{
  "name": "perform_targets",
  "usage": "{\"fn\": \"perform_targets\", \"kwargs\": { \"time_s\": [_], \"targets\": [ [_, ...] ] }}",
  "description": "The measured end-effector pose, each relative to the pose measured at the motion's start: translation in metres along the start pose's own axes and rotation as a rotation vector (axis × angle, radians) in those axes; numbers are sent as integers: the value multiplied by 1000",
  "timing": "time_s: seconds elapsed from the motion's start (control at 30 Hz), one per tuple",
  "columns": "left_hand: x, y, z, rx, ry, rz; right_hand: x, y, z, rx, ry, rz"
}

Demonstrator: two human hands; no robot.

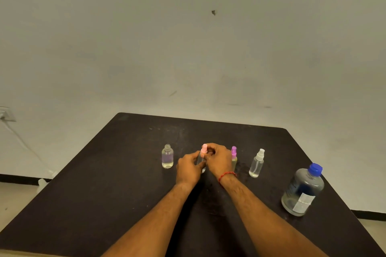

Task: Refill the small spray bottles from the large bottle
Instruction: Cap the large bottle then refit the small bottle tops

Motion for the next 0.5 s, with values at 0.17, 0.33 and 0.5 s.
{"fn": "perform_targets", "kwargs": {
  "time_s": [0.17,0.33,0.5],
  "targets": [
    [-3,3,-1,-21,0,3,-1,-3,1,4,37,32],
    [-6,21,5,78,24,78,2,0,2,36,39,63],
    [-18,59,12,312,5,114,-10,11,19,200,134,8]
  ]
}}
Point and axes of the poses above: each hand's wrist, its own z-axis away from the middle knuckle, its own y-axis out of the back of the hand, x = y × z, the point moved 3 cm from there along -z, towards the middle knuckle, and after that the axes turned 12 degrees about x, right-handed, at the moved point
